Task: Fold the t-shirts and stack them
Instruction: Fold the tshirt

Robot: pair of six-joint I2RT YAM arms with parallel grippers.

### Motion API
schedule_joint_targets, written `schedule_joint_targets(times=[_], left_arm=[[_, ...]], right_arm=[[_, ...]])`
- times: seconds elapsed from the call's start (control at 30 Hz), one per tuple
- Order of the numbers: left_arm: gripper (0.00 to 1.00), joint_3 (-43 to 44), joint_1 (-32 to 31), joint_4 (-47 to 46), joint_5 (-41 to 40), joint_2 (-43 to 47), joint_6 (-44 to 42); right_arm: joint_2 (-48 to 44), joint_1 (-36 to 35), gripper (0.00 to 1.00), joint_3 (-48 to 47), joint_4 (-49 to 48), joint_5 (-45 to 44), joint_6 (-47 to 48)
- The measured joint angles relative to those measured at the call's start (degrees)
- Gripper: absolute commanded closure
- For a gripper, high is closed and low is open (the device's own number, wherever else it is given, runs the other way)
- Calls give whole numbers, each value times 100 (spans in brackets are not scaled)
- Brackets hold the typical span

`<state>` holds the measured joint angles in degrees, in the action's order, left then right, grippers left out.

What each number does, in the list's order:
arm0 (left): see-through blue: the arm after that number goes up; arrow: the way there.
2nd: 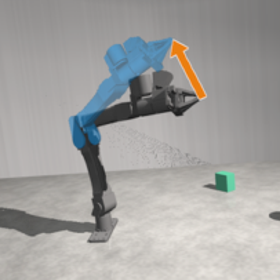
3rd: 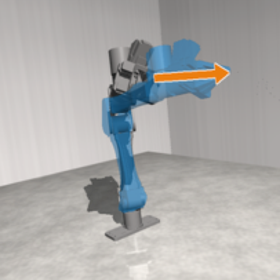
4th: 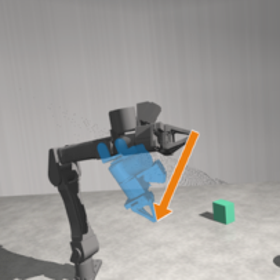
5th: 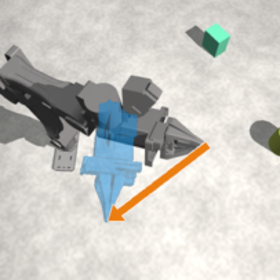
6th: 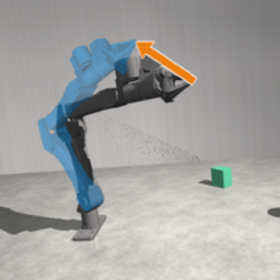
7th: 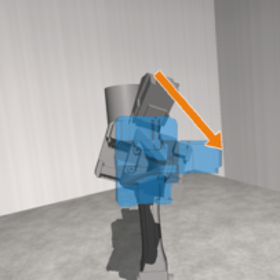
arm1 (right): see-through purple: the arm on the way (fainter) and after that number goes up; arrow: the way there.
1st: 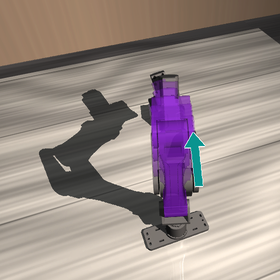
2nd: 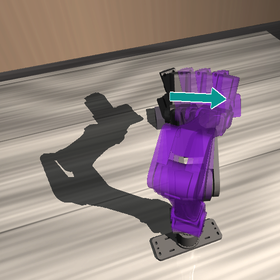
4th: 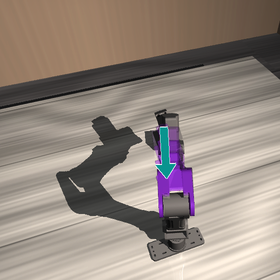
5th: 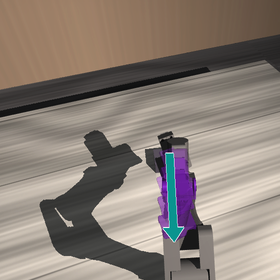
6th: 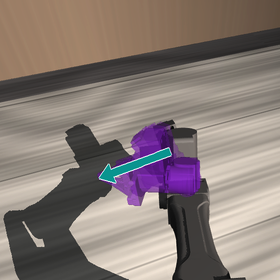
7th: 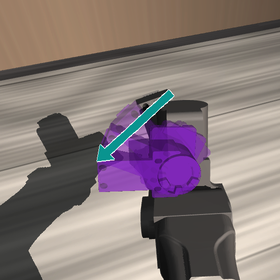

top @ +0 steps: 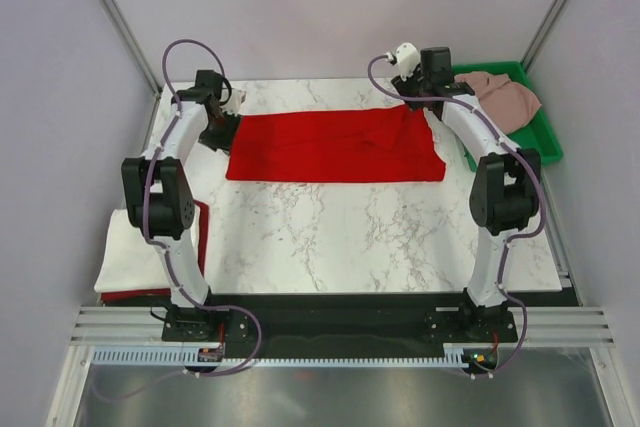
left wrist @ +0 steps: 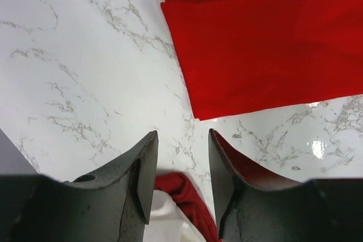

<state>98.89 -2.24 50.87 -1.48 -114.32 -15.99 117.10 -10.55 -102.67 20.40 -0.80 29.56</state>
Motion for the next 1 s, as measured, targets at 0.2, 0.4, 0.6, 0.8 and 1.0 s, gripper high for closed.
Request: schedule_joint_targets(times=[0.2, 0.4, 0.6, 0.8, 1.0], left_arm=[[55, -46, -186, 0, 74, -125, -238], [53, 70, -306, 13, 107, -798, -385], [52, 295, -341, 37, 155, -1287, -398], [52, 387, -341, 52, 162, -1344, -398], [52, 413, -343, 76, 160, -1357, -398]], right_arm=[[76, 0, 48, -20, 610, 1095, -42], [940, -13, 48, -481, 1532, 1893, -4], [1298, -11, 49, -557, 2109, 2055, 133], [1338, -11, 50, -693, 2284, 2048, 267], [1484, -9, 54, -756, 2402, 2052, 358]])
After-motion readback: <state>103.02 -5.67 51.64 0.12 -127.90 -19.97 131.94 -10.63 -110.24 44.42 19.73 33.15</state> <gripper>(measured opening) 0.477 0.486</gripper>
